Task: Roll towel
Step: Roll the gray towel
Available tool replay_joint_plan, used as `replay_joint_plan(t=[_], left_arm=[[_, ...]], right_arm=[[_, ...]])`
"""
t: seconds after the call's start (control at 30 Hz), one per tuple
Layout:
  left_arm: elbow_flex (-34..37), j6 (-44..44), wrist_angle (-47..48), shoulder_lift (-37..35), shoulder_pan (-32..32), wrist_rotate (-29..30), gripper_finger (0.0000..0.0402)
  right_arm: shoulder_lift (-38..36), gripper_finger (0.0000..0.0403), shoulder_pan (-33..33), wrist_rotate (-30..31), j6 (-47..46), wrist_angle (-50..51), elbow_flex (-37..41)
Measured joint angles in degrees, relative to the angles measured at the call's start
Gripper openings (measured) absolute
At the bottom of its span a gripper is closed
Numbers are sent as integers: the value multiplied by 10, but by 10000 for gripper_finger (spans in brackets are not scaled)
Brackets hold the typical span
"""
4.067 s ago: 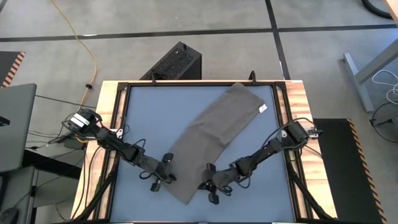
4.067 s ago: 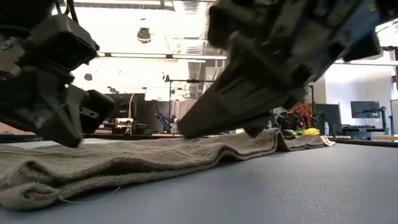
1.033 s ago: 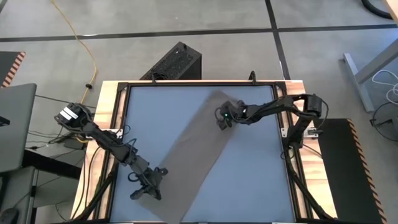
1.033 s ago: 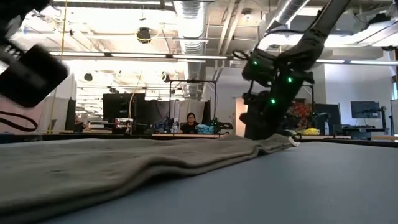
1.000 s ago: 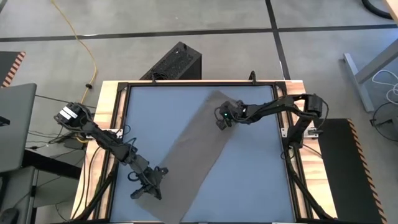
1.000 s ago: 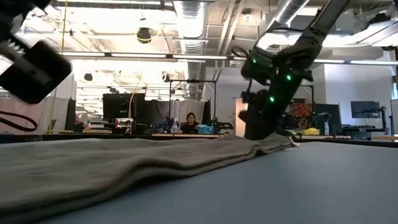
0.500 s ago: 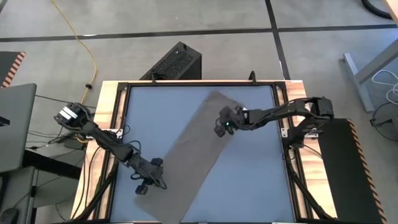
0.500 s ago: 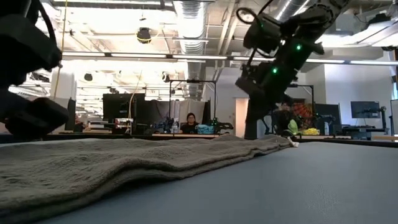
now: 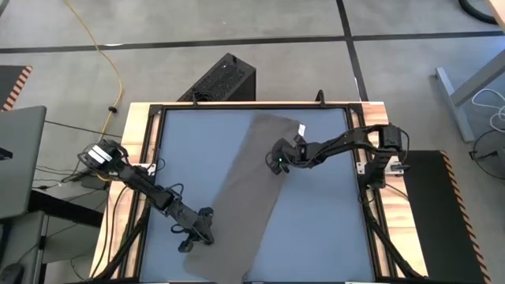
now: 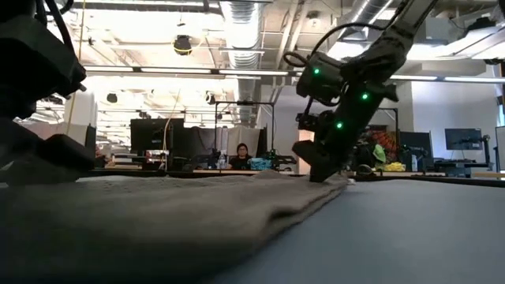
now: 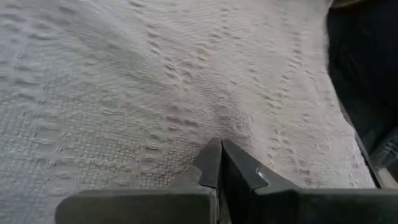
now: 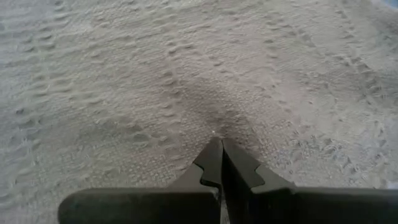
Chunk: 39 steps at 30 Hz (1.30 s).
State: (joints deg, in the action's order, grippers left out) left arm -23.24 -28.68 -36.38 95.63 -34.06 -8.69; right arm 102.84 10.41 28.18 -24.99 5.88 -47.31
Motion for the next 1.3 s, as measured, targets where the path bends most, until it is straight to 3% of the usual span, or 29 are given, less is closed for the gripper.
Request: replay_joint_plan(t=[0.17, 0.27, 0.53, 0.73, 0.83, 0.97, 1.07, 1.3], left_arm=[[-3, 6, -55, 35, 0, 23, 0], [-4, 15, -53, 28, 2, 30, 0], [-3, 49, -30, -50, 18, 27, 0], [-3, 81, 26, -127, 7, 24, 0], [-3, 97, 64, -169, -6, 28, 0], [-3, 117, 139, -213, -34, 50, 0], [-3, 131, 206, -223, -58, 99, 0], [11, 174, 180, -191, -76, 208, 0]], right_arm=[[-11, 27, 36, -12, 79, -94, 1], [-21, 27, 54, -39, 101, -93, -21], [-79, 27, 33, -64, 115, 107, -114], [-127, 27, -88, -71, 79, 108, -121], [-124, 27, -168, -51, 34, 54, -121], [-77, 27, -272, -40, 17, -71, -121], [-37, 27, -332, -18, -33, -150, -121], [60, 27, -397, 66, -184, -180, -120]])
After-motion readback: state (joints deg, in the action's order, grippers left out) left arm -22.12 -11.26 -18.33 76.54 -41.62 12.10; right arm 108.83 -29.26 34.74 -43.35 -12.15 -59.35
